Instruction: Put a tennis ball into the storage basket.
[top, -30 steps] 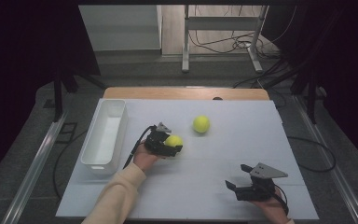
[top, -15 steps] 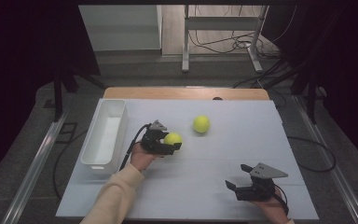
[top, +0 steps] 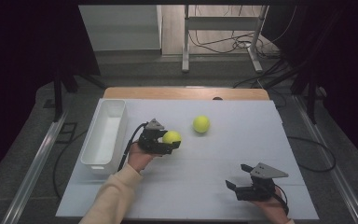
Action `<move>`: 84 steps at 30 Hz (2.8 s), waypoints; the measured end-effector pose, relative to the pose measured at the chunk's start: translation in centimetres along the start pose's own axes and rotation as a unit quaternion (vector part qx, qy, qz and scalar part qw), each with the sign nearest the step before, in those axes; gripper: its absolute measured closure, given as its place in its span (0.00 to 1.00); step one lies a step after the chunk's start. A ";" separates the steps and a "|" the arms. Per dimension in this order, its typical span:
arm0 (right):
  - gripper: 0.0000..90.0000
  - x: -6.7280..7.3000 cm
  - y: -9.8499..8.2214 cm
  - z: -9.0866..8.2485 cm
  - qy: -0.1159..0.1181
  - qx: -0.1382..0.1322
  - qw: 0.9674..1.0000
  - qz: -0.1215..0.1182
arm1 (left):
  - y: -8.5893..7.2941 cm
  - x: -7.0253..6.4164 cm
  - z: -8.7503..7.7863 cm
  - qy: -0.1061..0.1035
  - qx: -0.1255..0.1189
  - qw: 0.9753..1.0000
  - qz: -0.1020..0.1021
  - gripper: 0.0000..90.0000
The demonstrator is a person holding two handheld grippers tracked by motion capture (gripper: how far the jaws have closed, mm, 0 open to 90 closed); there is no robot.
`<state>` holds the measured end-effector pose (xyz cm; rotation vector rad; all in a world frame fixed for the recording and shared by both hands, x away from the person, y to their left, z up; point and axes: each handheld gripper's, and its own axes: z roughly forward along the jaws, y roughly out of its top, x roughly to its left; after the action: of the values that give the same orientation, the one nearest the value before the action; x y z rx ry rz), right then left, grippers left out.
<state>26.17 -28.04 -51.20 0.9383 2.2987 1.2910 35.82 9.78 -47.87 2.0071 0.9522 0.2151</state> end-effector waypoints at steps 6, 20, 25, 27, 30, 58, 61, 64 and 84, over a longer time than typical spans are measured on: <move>0.14 0.0 0.0 -0.1 -0.003 -0.002 1.000 -0.002 | 0.4 -0.2 -0.7 -0.002 -0.010 1.000 0.004 0.29; 0.14 0.0 0.0 0.0 -0.005 0.000 1.000 -0.002 | 1.2 -0.6 -2.9 -0.006 -0.042 0.999 0.009 0.29; 0.14 0.0 0.0 0.0 -0.005 0.000 1.000 -0.002 | 1.5 -0.8 -3.6 -0.007 -0.050 0.999 0.015 0.29; 0.14 0.0 0.0 0.0 -0.005 0.000 1.000 -0.002 | 1.6 -0.9 -3.9 -0.007 -0.054 0.998 0.015 0.29; 0.14 0.0 0.0 0.0 -0.005 0.000 1.000 -0.002 | 1.7 -0.9 -4.3 -0.007 -0.058 0.998 0.017 0.29; 0.14 0.0 0.0 0.0 -0.007 0.001 1.000 -0.001 | 2.3 -0.1 -7.7 0.001 -0.099 0.995 0.012 0.29; 0.14 0.0 0.0 0.0 -0.007 0.001 1.000 -0.001 | 2.3 0.0 -8.0 0.003 -0.103 0.995 0.011 0.29; 0.14 0.0 0.0 0.0 -0.007 0.001 1.000 -0.001 | 2.3 0.2 -8.3 0.005 -0.105 0.994 0.009 0.29; 0.14 -0.1 0.0 -0.1 -0.009 0.001 1.000 -0.001 | 2.0 1.8 -10.2 0.026 -0.121 0.992 -0.011 0.29</move>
<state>26.19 -28.14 -51.15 0.9449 2.2872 1.2756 33.32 16.95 -40.60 1.7750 0.9336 0.3557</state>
